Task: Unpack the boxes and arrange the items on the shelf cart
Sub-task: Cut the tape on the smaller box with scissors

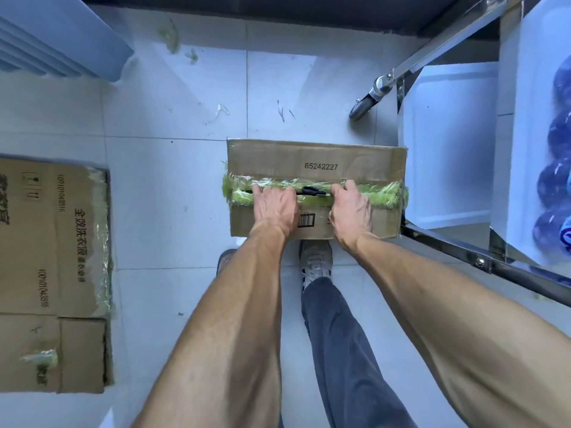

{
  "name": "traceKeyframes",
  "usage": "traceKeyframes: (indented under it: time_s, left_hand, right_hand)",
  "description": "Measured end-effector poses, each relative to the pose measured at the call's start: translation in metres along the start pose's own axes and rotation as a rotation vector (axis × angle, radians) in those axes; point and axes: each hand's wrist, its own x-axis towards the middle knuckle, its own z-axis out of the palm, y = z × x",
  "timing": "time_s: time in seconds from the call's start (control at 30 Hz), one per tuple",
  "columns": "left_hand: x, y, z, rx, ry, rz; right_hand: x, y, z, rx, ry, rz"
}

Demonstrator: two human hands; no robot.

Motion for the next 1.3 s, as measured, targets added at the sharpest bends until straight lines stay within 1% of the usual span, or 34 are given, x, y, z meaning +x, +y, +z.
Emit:
traceKeyframes:
  time_s: [0.07,0.17,0.23,0.33,0.5,0.6,0.73,0.8,0.87,0.93,0.97,1.0,1.03,1.07,1.1,1.13,1.2,1.27,1.3]
  left_hand:
    - [-0.003,-0.002,-0.001,0.006,-0.016,0.0]
    - [-0.008,-0.007,-0.004,0.003,-0.008,0.002]
    - [-0.011,-0.011,-0.004,0.008,0.01,0.018]
    - [-0.016,-0.017,-0.006,0.028,0.008,0.021]
    - [-0.021,-0.023,-0.01,0.031,-0.006,0.033]
    - [-0.021,-0.025,-0.006,0.006,-0.014,0.029]
    - [-0.021,-0.021,-0.007,-0.09,0.018,0.034]
    - [-0.016,-0.032,-0.01,-0.11,0.028,0.015]
    - [-0.012,-0.052,-0.011,-0.202,0.121,0.024]
    - [-0.015,-0.067,-0.01,-0.232,0.246,0.132]
    - [-0.019,-0.071,-0.007,-0.234,0.301,0.147]
    - [-0.023,-0.074,-0.004,-0.252,0.351,0.089]
    - [-0.025,-0.076,-0.003,-0.272,0.388,-0.025]
    - [-0.027,-0.079,0.0,-0.284,0.384,-0.129]
    - [-0.028,-0.081,0.002,-0.265,0.348,-0.178]
    - [-0.029,-0.082,0.004,-0.206,0.316,-0.151]
    - [-0.03,-0.076,0.003,-0.072,0.313,0.006]
    - [-0.027,-0.057,-0.001,-0.059,0.314,0.1]
    - [-0.024,-0.045,-0.002,-0.068,0.286,0.123]
  right_hand:
    - [-0.003,-0.001,0.001,-0.017,0.005,-0.009]
    - [-0.008,-0.01,0.001,-0.008,-0.009,0.035]
    - [-0.013,-0.014,0.003,-0.049,0.0,-0.022]
    - [-0.019,-0.016,0.007,-0.2,0.003,-0.131]
    - [-0.023,-0.017,0.013,-0.32,0.029,-0.158]
    - [-0.021,-0.013,0.014,-0.334,0.016,-0.15]
    - [-0.009,-0.007,0.013,-0.157,0.014,0.032]
    - [0.0,-0.007,0.012,-0.068,0.024,0.082]
    - [0.009,-0.008,0.011,0.016,0.042,0.132]
    - [0.014,-0.008,0.014,0.018,0.071,0.157]
    - [0.015,-0.009,0.017,0.027,0.078,0.177]
    - [0.013,-0.01,0.021,0.059,0.082,0.201]
    - [0.011,-0.011,0.024,0.098,0.085,0.225]
    - [0.009,-0.011,0.027,0.116,0.092,0.235]
    - [0.008,-0.011,0.027,0.117,0.094,0.236]
    - [0.008,-0.011,0.026,0.109,0.086,0.229]
    - [0.011,-0.013,0.021,0.088,0.069,0.21]
    - [0.015,-0.013,0.016,0.003,0.025,0.177]
    - [0.015,-0.015,0.013,-0.046,-0.012,0.163]
